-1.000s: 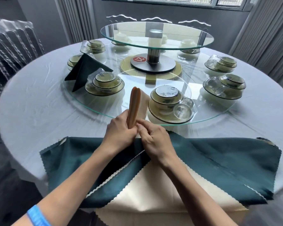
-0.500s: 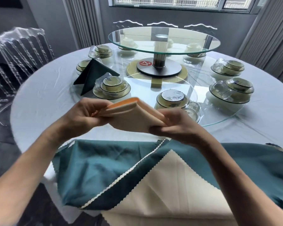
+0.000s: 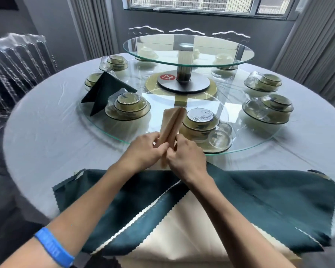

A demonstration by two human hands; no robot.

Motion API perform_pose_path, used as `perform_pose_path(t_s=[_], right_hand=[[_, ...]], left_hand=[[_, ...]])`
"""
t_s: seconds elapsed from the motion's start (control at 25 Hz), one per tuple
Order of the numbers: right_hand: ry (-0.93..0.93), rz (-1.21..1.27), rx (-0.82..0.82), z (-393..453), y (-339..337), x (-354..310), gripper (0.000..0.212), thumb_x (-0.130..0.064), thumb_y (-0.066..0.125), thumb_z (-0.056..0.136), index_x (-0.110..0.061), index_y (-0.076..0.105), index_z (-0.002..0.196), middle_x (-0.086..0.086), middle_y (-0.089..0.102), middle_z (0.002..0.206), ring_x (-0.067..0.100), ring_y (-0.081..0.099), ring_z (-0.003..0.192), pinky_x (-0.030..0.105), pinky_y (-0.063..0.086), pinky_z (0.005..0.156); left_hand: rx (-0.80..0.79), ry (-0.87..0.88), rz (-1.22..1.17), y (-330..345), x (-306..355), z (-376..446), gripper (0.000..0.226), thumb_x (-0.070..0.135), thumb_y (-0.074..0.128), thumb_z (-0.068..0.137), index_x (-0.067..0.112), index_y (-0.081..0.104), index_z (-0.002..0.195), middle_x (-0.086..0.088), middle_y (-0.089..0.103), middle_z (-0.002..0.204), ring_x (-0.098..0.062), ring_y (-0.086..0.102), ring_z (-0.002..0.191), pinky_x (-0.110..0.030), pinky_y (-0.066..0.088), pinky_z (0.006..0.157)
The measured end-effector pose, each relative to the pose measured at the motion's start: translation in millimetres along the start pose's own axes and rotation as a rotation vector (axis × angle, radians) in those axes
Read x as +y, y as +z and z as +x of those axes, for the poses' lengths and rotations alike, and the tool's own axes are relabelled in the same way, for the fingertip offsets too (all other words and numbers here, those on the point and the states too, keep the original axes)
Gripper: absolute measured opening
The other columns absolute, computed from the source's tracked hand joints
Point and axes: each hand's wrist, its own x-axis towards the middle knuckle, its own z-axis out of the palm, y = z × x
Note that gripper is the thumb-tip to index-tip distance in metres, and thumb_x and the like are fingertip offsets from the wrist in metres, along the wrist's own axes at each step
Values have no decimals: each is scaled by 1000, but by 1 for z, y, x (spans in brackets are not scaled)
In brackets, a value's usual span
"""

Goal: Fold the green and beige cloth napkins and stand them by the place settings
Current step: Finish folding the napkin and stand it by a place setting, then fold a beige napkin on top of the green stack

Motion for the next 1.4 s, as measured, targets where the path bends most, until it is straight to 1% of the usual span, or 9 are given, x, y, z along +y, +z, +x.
perform_pose_path(t_s=[0.16, 0.32, 0.56, 0.76, 1.0, 1.12, 1.2, 1.28, 1.4], right_hand=[[-25, -50, 66, -4, 2, 1, 22, -27, 49, 87, -14, 57, 104, 8, 67, 105, 33, 60, 101, 35, 34, 68], [-87, -116, 167, 5, 3, -19, 26, -24, 49, 88, -15, 55, 111, 7, 63, 108, 32, 59, 101, 34, 35, 66], [60, -243, 25, 5, -1, -13, 25, -30, 49, 92, -13, 61, 104, 9, 68, 106, 31, 65, 101, 32, 37, 68], [37, -284, 92, 2, -4, -6, 22, -26, 49, 92, -12, 66, 95, 9, 70, 97, 32, 67, 93, 31, 35, 63], [-61, -280, 80, 5, -5, 1, 29, -36, 45, 98, -14, 64, 96, 10, 70, 98, 33, 67, 92, 33, 32, 63], [-72, -193, 191, -18, -25, 29, 28, -33, 49, 94, -13, 62, 80, 13, 70, 80, 35, 66, 75, 32, 30, 56], [65, -100, 318, -21, -52, 67, 27, -30, 53, 93, -12, 59, 73, 16, 69, 77, 37, 64, 73, 32, 31, 57], [189, -85, 363, -6, -78, 117, 20, -26, 52, 95, -13, 64, 85, 21, 70, 93, 40, 63, 86, 35, 36, 65], [253, -200, 66, 19, -93, 172, 37, -28, 44, 99, -14, 52, 132, 16, 53, 139, 34, 47, 127, 42, 39, 97]], left_hand=[[138, 58, 31, 13, -13, -12, 40, 39, 60, 69, 27, 68, 107, 5, 70, 99, -20, 64, 89, -35, 52, 80], [226, 39, 20, 14, -14, 2, 2, 17, 63, 82, 17, 64, 84, -6, 68, 75, -31, 62, 74, -37, 47, 63], [209, 61, 104, 6, -20, 21, 12, 19, 58, 77, 19, 63, 88, -3, 66, 76, -31, 61, 76, -37, 49, 65], [380, 57, 291, 17, -33, -2, 15, 14, 63, 83, 13, 68, 97, -10, 67, 90, -34, 60, 86, -39, 47, 71], [362, 25, 311, -2, -39, 31, 15, 14, 63, 86, 9, 67, 99, -15, 67, 90, -38, 61, 88, -41, 47, 73], [324, 42, 271, 0, -41, 5, 41, 19, 71, 83, 12, 62, 122, -12, 66, 108, -36, 60, 100, -42, 50, 83], [282, 57, 247, 1, -48, -25, 50, 19, 73, 82, 16, 60, 130, -6, 65, 124, -31, 59, 112, -40, 48, 92], [248, 48, 230, -3, -57, -43, 46, 26, 68, 84, 15, 63, 128, -2, 63, 131, -26, 59, 118, -36, 45, 97], [206, 5, 220, -5, -56, -49, 52, 37, 55, 78, 13, 67, 122, -3, 64, 129, -25, 61, 116, -33, 43, 99]])
